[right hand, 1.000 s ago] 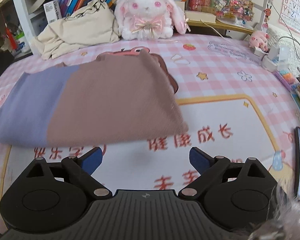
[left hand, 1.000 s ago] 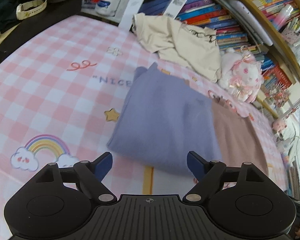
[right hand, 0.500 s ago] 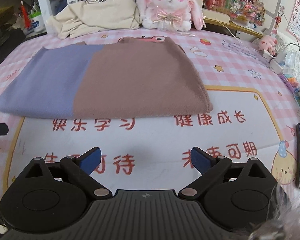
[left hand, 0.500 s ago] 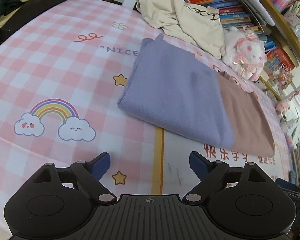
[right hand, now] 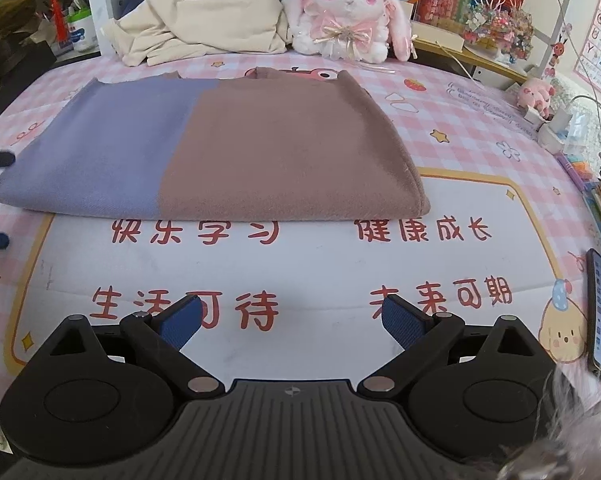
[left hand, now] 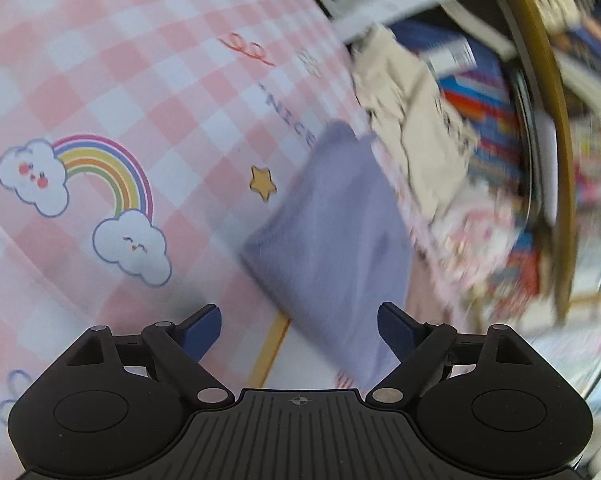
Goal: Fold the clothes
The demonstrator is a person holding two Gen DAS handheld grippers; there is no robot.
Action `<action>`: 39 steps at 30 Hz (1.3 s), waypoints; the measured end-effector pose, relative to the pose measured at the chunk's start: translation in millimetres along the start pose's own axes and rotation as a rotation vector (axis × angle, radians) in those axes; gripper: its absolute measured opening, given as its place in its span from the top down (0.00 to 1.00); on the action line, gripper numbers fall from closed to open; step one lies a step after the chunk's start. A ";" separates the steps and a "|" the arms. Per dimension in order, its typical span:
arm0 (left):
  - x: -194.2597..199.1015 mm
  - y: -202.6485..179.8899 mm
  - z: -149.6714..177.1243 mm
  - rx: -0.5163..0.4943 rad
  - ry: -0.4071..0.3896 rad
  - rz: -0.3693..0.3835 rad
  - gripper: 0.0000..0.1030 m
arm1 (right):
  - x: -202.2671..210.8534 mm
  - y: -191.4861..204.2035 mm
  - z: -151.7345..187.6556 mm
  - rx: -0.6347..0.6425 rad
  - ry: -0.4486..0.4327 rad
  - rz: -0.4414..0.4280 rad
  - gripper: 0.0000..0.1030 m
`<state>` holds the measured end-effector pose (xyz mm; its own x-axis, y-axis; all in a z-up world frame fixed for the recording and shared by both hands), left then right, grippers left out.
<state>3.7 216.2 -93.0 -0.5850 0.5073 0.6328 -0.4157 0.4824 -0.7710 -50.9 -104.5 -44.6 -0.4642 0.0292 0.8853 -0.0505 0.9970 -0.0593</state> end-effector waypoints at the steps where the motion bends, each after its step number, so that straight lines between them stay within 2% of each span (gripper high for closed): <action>1: -1.2 2.1 -3.7 0.027 -0.014 0.012 0.23 | 0.3 -0.5 0.2 0.001 -0.002 0.003 0.06; 3: -4.0 4.8 -11.1 0.068 -0.036 0.026 0.36 | 1.2 -1.5 0.6 0.004 -0.005 0.010 0.06; 7: -9.7 9.9 -23.1 0.143 -0.060 0.065 0.38 | 2.5 -4.5 0.6 0.007 -0.003 0.025 0.06; 11: -15.8 8.5 -29.2 0.175 -0.084 0.084 0.38 | 2.8 -7.1 -0.4 0.013 0.001 0.038 0.06; 13: -17.3 6.4 -29.9 0.167 -0.098 0.071 0.38 | 2.5 -7.8 -0.9 0.016 0.002 0.042 0.06; 14: -17.8 5.2 -29.8 0.160 -0.106 0.061 0.45 | 2.4 -8.1 -1.3 0.017 0.003 0.044 0.06; 15: -18.5 4.2 -29.7 0.148 -0.111 0.039 0.63 | 2.0 -8.3 -1.7 0.018 0.004 0.045 0.06; 16: -18.7 4.1 -29.4 0.138 -0.113 0.014 0.72 | 1.7 -8.3 -2.2 0.019 0.004 0.045 0.06; 18: -16.6 0.8 -28.1 0.102 -0.119 -0.010 0.83 | 1.3 -8.3 -3.1 0.020 0.002 0.045 0.06; 24: -0.5 -48.0 -17.3 -0.228 -0.194 -0.007 0.83 | -0.3 -9.5 -5.7 0.010 -0.001 0.039 0.06; 25: -0.9 -49.0 -18.0 -0.240 -0.192 -0.012 0.83 | -0.1 -9.9 -5.9 0.008 -0.002 0.038 0.06; 28: -11.6 -22.8 -28.7 -0.089 -0.146 -0.024 0.83 | 0.5 -11.2 -6.3 0.001 -0.008 0.037 0.06; 32: -19.8 5.4 -29.5 0.113 -0.087 0.047 0.75 | 0.3 -10.0 -6.9 0.000 -0.004 0.037 0.06; 35: -27.6 9.2 -25.9 0.160 -0.062 0.076 0.65 | -0.1 -8.2 -7.2 0.009 0.001 0.038 0.06; 39: -31.6 8.3 -23.5 0.170 -0.070 0.100 0.63 | 0.3 -4.3 -6.9 0.029 0.003 0.043 0.06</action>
<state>35.1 220.9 -117.8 -0.6739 0.4928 0.5504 -0.4613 0.3013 -0.8345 -44.7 -108.3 -40.8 -0.4642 0.0725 0.8827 -0.0564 0.9922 -0.1112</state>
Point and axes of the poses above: each gripper's, at about its wrist camera, not at the fingertips, and x roughly against the way its jaws point, y to its left, z to its underside, the point moved 4 cm from there along -x, roughly the way its jaws point, and after that the axes turned 8 degrees about y, right-handed, at the moved point
